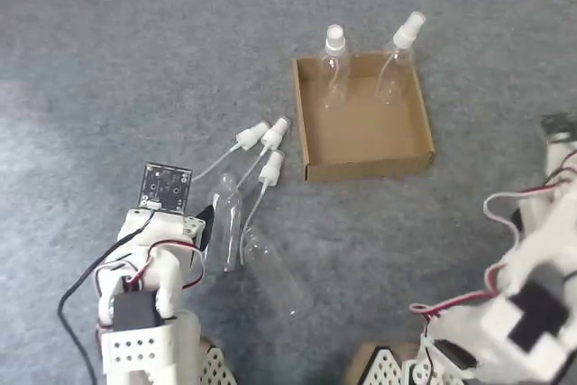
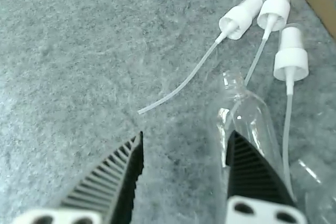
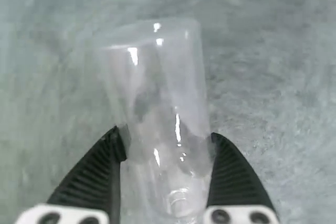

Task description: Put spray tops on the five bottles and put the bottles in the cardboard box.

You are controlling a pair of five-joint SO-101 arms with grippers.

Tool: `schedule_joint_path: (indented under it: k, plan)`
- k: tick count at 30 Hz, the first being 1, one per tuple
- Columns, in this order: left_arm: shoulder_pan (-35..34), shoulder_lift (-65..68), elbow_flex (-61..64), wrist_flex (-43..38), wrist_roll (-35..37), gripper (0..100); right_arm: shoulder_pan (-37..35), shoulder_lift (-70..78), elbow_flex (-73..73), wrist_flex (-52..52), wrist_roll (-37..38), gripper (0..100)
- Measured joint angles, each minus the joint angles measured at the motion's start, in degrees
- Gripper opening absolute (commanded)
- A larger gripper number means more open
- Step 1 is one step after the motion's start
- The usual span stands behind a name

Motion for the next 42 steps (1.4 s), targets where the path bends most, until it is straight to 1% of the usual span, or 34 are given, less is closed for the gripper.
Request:
schedule_joint_path:
  k: [2,4,9,12,16,19,23,26,31,33,37,42]
  plan:
    - [0.0,0.0,0.0,0.0,0.0,24,0.0,4.48,-4.31,0.0,-5.1,4.7]
    - [0.0,0.0,0.0,0.0,0.0,24,0.0,7.65,-6.77,-0.09,-6.42,9.2]
    - [0.0,0.0,0.0,0.0,0.0,24,0.0,9.76,-7.91,-0.09,-10.11,25.3]
    - [0.0,0.0,0.0,0.0,0.0,24,0.0,9.76,-8.18,0.18,-12.4,29.0]
    - [0.0,0.0,0.0,0.0,0.0,24,0.0,9.85,-10.29,2.73,-12.75,26.6]
    - [0.0,0.0,0.0,0.0,0.0,24,0.0,9.23,-12.4,5.8,-12.31,22.6]
    - [0.0,0.0,0.0,0.0,0.0,24,0.09,5.54,-13.45,8.53,-11.6,9.7]
    - [0.0,0.0,0.0,0.0,0.0,24,2.73,2.81,-13.45,8.53,-7.47,1.5]
    - [0.0,0.0,0.0,0.0,0.0,24,12.75,0.35,-13.45,8.18,6.59,0.6]
    - [0.0,0.0,0.0,0.0,0.0,24,16.35,0.35,-13.45,6.77,9.93,0.6]
    - [0.0,0.0,0.0,0.0,0.0,24,19.6,4.04,-13.45,3.96,11.16,0.6]
    - [0.0,0.0,0.0,0.0,0.0,24,19.69,11.25,-13.45,3.6,11.52,0.6]
